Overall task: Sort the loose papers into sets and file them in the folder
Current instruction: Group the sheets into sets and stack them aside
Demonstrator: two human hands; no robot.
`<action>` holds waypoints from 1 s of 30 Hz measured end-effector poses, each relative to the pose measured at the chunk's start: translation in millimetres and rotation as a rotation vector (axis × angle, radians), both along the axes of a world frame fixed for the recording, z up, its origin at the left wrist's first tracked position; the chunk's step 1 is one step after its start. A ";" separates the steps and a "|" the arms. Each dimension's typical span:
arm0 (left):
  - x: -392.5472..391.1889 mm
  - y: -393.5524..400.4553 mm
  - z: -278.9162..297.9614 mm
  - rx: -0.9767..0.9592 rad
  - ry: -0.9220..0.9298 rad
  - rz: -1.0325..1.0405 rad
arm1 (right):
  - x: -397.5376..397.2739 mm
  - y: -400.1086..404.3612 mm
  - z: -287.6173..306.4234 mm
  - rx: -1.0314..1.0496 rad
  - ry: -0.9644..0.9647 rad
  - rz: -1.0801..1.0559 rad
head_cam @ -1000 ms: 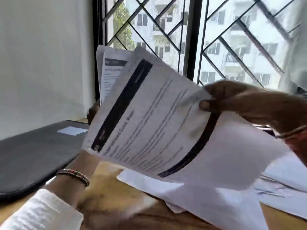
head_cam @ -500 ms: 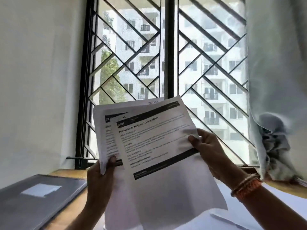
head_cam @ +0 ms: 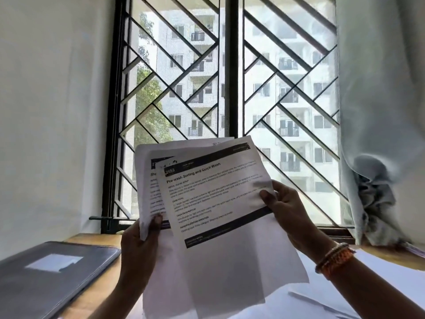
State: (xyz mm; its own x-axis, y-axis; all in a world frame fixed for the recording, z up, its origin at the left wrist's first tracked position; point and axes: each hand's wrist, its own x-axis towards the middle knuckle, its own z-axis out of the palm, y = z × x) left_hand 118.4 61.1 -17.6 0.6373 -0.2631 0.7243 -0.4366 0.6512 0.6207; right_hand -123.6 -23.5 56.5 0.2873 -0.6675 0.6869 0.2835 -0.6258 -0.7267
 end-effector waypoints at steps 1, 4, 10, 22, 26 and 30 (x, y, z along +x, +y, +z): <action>2.3 -1.9 -1.2 0.006 0.001 0.001 | 0.3 -1.5 0.5 0.000 0.005 -0.003; 5.1 -4.0 -3.2 0.028 0.029 -0.019 | -1.8 -3.5 6.0 -0.167 -0.004 -0.249; 10.9 -6.7 -7.7 0.133 0.042 -0.098 | -63.8 7.7 44.1 -0.940 -0.059 -1.195; 18.5 1.3 -14.9 0.510 0.078 0.264 | -127.4 -9.3 -87.6 -0.509 1.647 -0.922; 51.2 13.5 -8.7 0.499 0.007 0.455 | -107.7 5.2 -82.3 -0.098 1.819 -0.648; 75.8 22.5 -18.3 0.504 0.045 0.488 | -41.1 54.5 -81.3 -0.287 1.557 -0.384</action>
State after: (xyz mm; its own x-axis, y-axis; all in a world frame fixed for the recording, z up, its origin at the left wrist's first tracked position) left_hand 194.2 83.6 -35.9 0.7946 -0.2359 0.5594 -0.5725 0.0156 0.8198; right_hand -164.7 31.0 -24.9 0.6401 -0.7682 0.0155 -0.7683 -0.6401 0.0012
